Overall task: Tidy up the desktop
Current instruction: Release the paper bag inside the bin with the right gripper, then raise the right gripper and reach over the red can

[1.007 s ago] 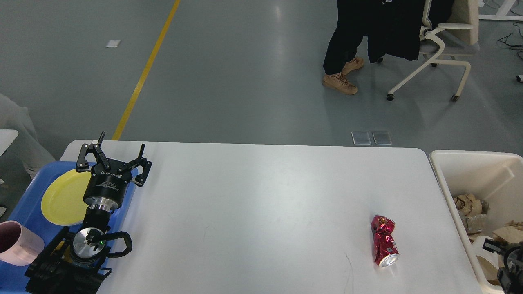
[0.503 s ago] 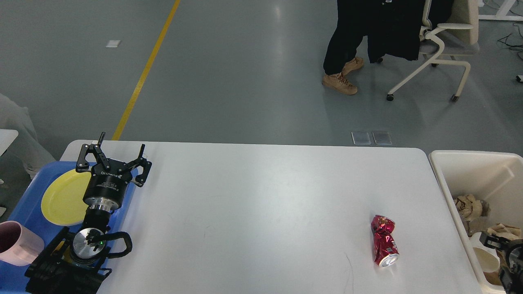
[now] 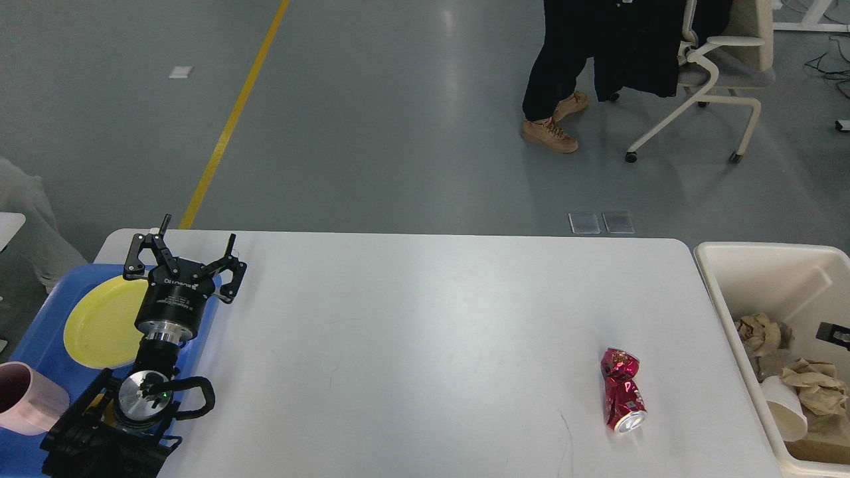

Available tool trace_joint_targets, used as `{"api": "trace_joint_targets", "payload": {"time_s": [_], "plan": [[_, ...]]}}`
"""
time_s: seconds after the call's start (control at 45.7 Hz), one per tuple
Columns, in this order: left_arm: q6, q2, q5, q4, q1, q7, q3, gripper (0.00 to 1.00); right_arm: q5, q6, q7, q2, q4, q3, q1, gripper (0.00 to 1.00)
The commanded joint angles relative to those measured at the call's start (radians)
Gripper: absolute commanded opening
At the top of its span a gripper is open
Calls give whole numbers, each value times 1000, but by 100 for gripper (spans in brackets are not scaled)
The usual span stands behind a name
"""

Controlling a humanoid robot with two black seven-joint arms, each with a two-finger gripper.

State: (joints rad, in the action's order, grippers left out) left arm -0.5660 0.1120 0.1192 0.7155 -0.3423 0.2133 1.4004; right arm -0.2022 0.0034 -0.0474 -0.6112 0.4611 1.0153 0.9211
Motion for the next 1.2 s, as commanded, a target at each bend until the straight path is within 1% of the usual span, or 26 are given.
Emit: {"api": "trace_joint_targets", "payload": {"time_s": [0.0, 0.044, 0.066, 0.153, 0.241, 0.306, 0.394, 0.481, 0.591, 0.722, 0.81, 0.963, 1.182], "plan": [[0, 0, 0, 1, 0, 0, 0, 96, -112, 88, 0, -62, 270, 152, 307, 100], [0, 0, 0, 1, 0, 0, 0, 96, -128, 125, -2, -61, 365, 219, 421, 100], [0, 0, 0, 1, 0, 0, 0, 96, -131, 171, -2, -53, 451, 297, 530, 100], [0, 0, 0, 1, 0, 0, 0, 96, -129, 303, -2, 2, 585, 426, 761, 100], [0, 0, 0, 1, 0, 0, 0, 96, -126, 482, -2, 91, 691, 500, 958, 100], [0, 0, -1, 1, 0, 0, 0, 96, -126, 643, -2, 161, 741, 511, 1085, 100], [0, 0, -1, -1, 0, 0, 0, 96, -120, 840, 1, 227, 768, 479, 1218, 100], [0, 0, -1, 1, 0, 0, 0, 96, -117, 955, 0, 266, 836, 413, 1330, 100], [0, 0, 0, 1, 0, 1, 0, 96, -112, 956, 1, 272, 1007, 326, 1504, 100], [0, 0, -1, 1, 0, 1, 0, 96, -36, 932, 1, 274, 1131, 292, 1627, 100], [0, 0, -1, 1, 0, 1, 0, 96, -8, 893, 1, 280, 1156, 293, 1633, 100], [0, 0, -1, -1, 0, 0, 0, 96, -8, 739, 1, 278, 1192, 350, 1627, 100], [0, 0, -1, 1, 0, 0, 0, 96, -6, 728, 1, 272, 1194, 361, 1618, 100]]}}
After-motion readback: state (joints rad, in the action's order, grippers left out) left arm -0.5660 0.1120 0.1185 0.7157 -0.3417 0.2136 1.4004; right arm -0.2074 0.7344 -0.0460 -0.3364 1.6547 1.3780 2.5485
